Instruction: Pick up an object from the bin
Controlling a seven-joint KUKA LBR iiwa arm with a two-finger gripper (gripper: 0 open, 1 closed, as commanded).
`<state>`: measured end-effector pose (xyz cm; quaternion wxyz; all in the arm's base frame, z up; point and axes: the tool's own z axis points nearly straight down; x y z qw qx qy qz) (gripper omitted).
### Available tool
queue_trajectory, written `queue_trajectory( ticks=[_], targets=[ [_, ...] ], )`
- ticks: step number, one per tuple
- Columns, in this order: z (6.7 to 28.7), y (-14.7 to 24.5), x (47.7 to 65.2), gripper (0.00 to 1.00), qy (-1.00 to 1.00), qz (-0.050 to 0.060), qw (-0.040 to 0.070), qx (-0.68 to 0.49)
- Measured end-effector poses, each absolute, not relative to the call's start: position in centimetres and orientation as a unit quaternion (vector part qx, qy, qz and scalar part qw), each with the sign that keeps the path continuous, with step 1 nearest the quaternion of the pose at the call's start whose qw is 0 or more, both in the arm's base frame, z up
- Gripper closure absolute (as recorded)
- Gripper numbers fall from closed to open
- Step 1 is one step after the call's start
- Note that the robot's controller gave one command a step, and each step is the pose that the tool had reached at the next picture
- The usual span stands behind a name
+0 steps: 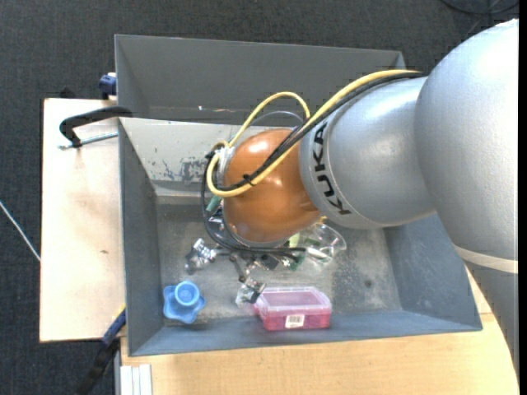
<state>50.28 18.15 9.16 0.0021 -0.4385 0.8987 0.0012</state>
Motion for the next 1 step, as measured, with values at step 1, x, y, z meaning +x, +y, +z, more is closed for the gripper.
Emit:
queue_trajectory(
  ticks=[1],
  targets=[
    [7.71, 20.99, 50.47, 0.0, 0.909, 0.001, 0.002, -0.416]
  ],
)
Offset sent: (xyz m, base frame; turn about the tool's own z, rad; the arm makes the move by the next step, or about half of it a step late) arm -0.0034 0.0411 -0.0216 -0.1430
